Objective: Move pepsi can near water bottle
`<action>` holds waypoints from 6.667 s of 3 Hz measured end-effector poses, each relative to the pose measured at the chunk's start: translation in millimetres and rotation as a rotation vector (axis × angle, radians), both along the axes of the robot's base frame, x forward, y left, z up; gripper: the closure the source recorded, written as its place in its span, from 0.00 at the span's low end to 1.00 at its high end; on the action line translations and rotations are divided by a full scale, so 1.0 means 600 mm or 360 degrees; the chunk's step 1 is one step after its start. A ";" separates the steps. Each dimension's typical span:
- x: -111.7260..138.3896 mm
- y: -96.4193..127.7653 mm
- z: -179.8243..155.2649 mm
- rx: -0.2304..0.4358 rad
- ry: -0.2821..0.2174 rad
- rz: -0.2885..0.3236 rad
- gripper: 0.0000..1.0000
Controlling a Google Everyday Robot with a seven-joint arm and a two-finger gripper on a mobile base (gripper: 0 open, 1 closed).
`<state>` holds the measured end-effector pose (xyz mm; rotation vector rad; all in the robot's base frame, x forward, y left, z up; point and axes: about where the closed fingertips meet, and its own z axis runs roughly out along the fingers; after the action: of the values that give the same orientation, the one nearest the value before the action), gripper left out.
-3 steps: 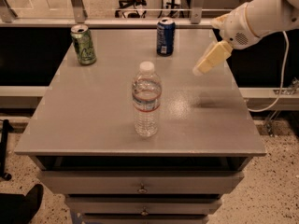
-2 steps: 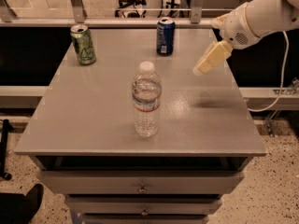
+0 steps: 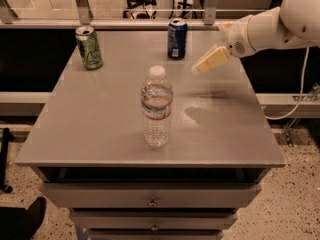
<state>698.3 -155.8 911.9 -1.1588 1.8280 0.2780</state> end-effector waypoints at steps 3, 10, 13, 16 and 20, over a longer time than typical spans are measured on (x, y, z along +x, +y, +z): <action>0.171 0.056 -0.029 0.0506 -0.0163 -0.0108 0.00; 0.046 0.054 -0.005 0.0671 -0.0079 0.0175 1.00; -0.256 -0.014 -0.037 0.0735 0.0048 0.0644 1.00; -0.327 0.074 -0.049 0.0701 0.0023 0.0957 0.86; -0.321 0.099 -0.054 0.0619 0.0067 0.1002 0.00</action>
Offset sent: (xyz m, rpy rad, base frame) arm 0.1011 0.0131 -0.0120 0.3305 -0.1110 -0.0919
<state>505.5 -96.1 879.4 -1.4162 1.3133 0.9761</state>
